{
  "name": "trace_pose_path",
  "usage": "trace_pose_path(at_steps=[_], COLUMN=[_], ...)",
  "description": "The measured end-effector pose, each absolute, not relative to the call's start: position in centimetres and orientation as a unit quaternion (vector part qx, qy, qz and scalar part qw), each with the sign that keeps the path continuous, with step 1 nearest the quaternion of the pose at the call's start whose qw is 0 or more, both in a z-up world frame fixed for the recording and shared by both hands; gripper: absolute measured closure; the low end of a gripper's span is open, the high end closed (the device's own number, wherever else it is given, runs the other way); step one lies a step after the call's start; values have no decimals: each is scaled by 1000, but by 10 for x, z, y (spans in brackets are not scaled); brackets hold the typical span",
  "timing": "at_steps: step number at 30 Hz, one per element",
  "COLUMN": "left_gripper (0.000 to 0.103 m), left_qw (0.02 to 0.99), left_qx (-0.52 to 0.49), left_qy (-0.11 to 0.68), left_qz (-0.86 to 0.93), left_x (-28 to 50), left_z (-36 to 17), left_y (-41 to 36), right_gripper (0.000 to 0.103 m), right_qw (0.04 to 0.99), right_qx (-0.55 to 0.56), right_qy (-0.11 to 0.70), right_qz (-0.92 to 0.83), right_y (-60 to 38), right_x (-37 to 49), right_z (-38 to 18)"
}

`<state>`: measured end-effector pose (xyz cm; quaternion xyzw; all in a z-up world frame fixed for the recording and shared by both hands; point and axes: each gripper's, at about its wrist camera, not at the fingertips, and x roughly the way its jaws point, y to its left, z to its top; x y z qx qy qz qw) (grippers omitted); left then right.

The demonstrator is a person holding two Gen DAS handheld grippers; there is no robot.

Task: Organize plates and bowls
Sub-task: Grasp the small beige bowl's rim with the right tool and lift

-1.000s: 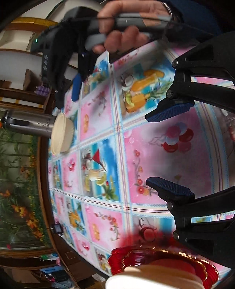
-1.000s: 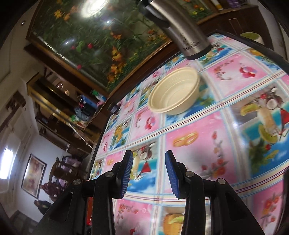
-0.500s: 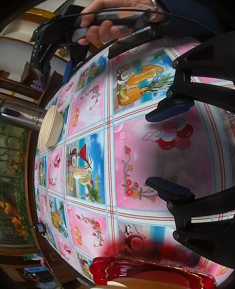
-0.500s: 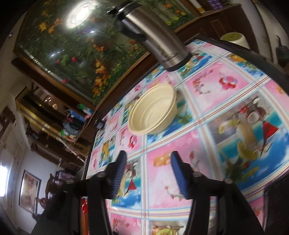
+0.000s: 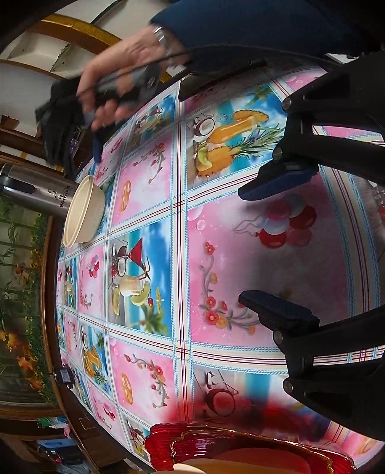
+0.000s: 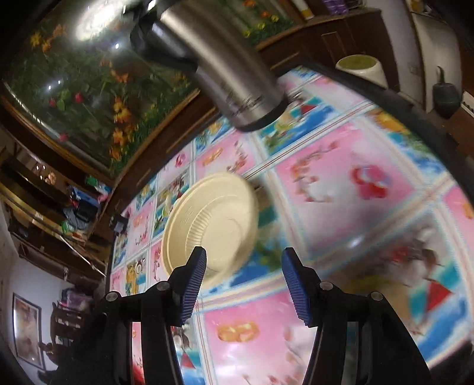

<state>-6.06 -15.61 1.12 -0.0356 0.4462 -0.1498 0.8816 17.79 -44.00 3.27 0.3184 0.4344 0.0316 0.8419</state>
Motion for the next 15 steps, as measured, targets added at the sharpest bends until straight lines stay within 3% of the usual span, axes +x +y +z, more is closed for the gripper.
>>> trace_pose_path(at_steps=[3,4,5,7,15], left_gripper=[41,41,41,41,41], left_qw=[881,881,882,882,884], left_qx=[-38,-39,-39,-39,-45], left_qy=[446,446,446,445,442], left_qz=[-151,-150,-150,-151,-145], left_x=[-61,-61,-61,-61,-62], left_z=[11,11,12,12,13], left_y=[-155,-155,-155,-155,-153], right_gripper=[51,57,74,87,95], right_qw=[834,834,833,831,818], right_qx=[316,313,312,312,348], right_qy=[451,454,456,459,454], right_qz=[31,23,17,21,65], right_y=[-427,-426,-425,-424,-419], right_x=[203,207,210,210,171], right_z=[20,16,14,12,11])
